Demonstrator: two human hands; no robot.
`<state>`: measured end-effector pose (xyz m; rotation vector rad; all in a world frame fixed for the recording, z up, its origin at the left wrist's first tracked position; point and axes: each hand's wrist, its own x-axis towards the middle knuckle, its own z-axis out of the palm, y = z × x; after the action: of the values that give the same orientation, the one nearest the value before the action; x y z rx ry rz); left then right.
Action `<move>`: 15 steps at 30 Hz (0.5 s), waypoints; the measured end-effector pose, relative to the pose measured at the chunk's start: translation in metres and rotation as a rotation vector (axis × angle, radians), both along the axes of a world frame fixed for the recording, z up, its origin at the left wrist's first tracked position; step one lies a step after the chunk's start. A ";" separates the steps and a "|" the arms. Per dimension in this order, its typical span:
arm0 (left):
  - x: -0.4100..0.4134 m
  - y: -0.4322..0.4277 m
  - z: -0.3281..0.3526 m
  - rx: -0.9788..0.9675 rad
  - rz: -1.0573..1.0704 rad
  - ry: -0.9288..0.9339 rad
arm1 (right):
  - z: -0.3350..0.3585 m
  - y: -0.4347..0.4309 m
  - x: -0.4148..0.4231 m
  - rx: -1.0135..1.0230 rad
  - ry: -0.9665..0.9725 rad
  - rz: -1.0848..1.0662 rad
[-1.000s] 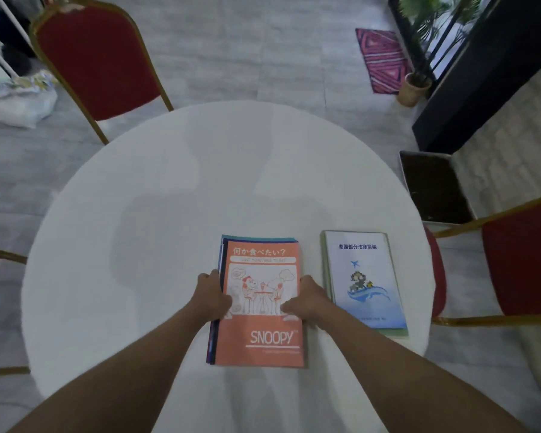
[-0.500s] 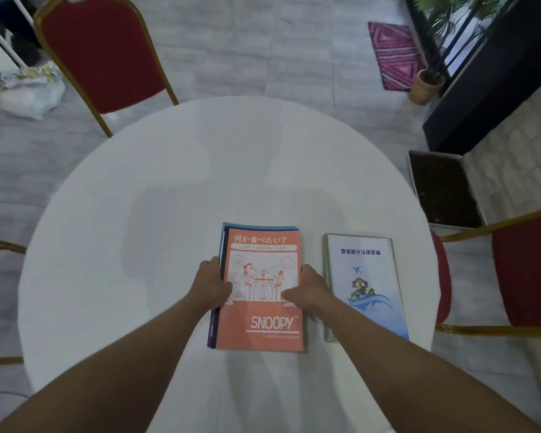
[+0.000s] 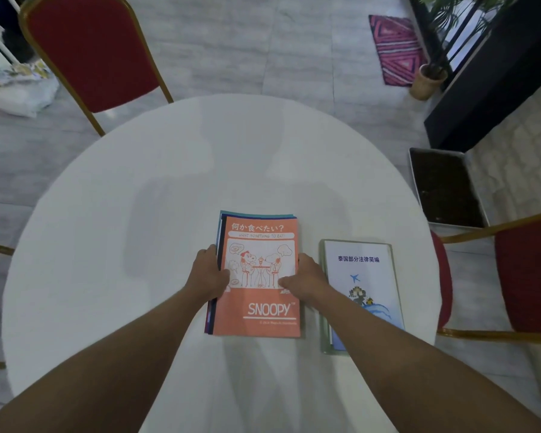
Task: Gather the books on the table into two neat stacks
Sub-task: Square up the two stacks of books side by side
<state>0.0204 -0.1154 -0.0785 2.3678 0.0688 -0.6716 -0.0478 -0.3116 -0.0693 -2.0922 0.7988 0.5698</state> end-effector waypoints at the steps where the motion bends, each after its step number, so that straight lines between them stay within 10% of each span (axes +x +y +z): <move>1: 0.002 -0.002 -0.001 0.003 -0.004 0.003 | -0.001 -0.001 0.002 0.001 0.005 0.001; 15: -0.004 -0.069 0.009 0.125 -0.232 -0.248 | 0.015 -0.057 -0.008 -0.156 -0.239 -0.058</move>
<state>0.0168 -0.1840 -0.0697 2.5865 -0.2831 -0.4855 -0.0557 -0.3691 -0.0541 -2.2193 0.7822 0.2253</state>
